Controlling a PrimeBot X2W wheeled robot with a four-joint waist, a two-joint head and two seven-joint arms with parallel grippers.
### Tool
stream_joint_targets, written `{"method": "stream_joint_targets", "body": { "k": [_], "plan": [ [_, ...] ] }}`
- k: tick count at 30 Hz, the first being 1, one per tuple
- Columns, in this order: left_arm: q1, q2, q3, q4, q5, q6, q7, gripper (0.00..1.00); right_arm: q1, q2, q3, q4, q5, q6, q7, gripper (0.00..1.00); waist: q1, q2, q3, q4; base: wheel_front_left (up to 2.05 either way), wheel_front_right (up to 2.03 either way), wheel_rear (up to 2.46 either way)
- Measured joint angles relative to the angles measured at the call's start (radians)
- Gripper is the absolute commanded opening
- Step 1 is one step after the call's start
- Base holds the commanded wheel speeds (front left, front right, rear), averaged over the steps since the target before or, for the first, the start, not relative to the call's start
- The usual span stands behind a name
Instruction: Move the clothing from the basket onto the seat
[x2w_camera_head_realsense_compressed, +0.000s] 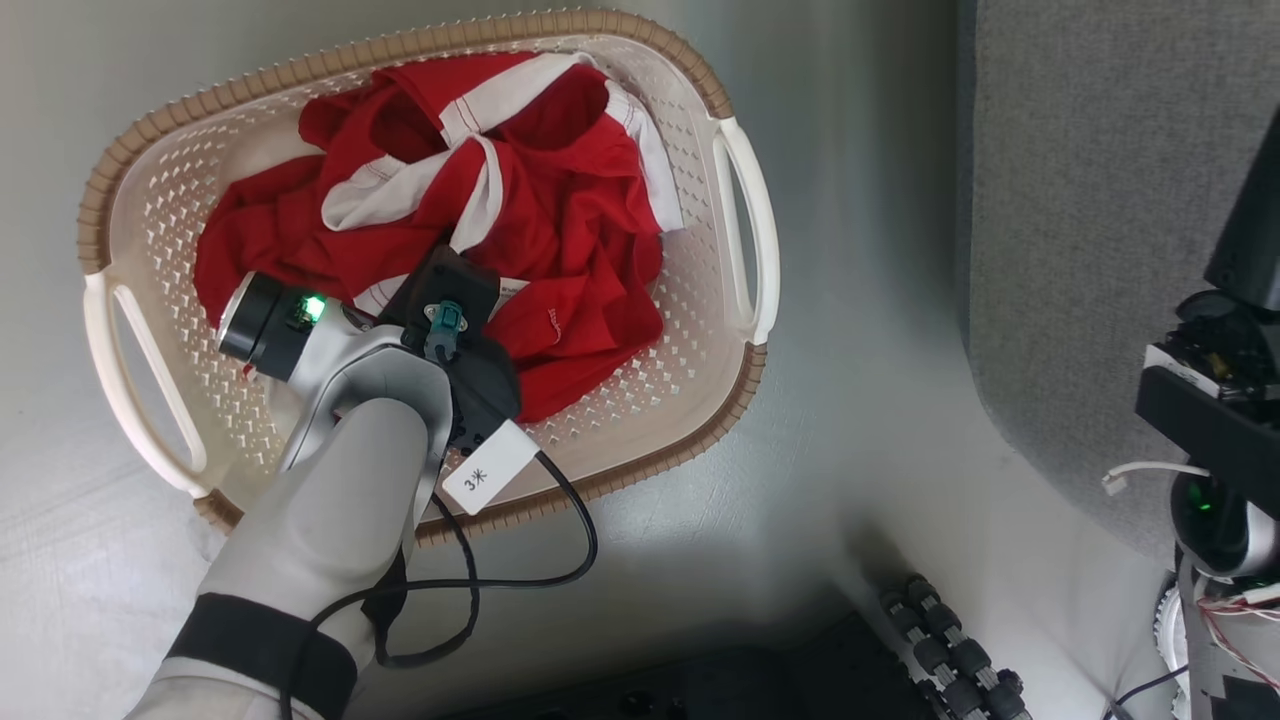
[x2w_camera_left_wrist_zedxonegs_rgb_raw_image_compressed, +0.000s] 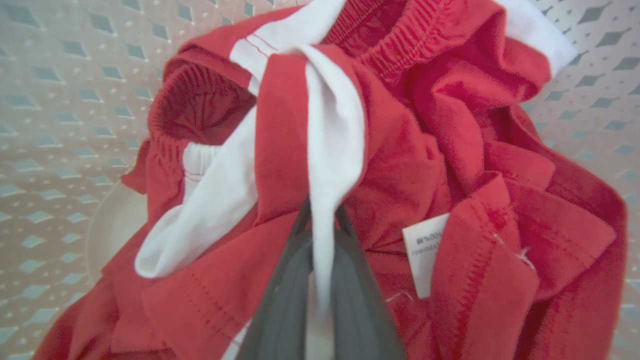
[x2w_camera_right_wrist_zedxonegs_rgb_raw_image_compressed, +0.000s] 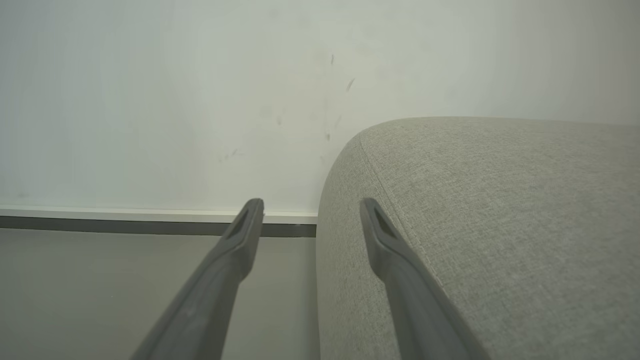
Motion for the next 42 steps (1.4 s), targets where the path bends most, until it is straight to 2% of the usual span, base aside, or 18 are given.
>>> {"method": "stream_joint_targets", "body": {
  "k": [15,30,42],
  "plan": [
    [0.035,-0.001,-0.053,-0.027,-0.092,-0.027,-0.100,0.00,-0.037,0.019,0.019,0.155,-0.028,0.017,0.000,1.00,-0.0001,-0.0002,-0.106,0.014,0.00,0.00,0.00],
    [0.113,-0.002,-0.128,-0.152,-0.201,-0.086,-0.114,0.00,-0.034,0.023,-0.003,0.329,-0.027,0.027,0.000,1.00,-0.0002,-0.0002,-0.309,0.076,0.00,0.00,0.00],
    [0.127,-0.003,-0.121,-0.265,-0.241,-0.118,-0.114,0.00,-0.010,0.042,0.015,0.499,-0.017,0.052,0.000,1.00,-0.0003,-0.0002,-0.502,0.138,0.00,0.00,0.00]
  ]
}}
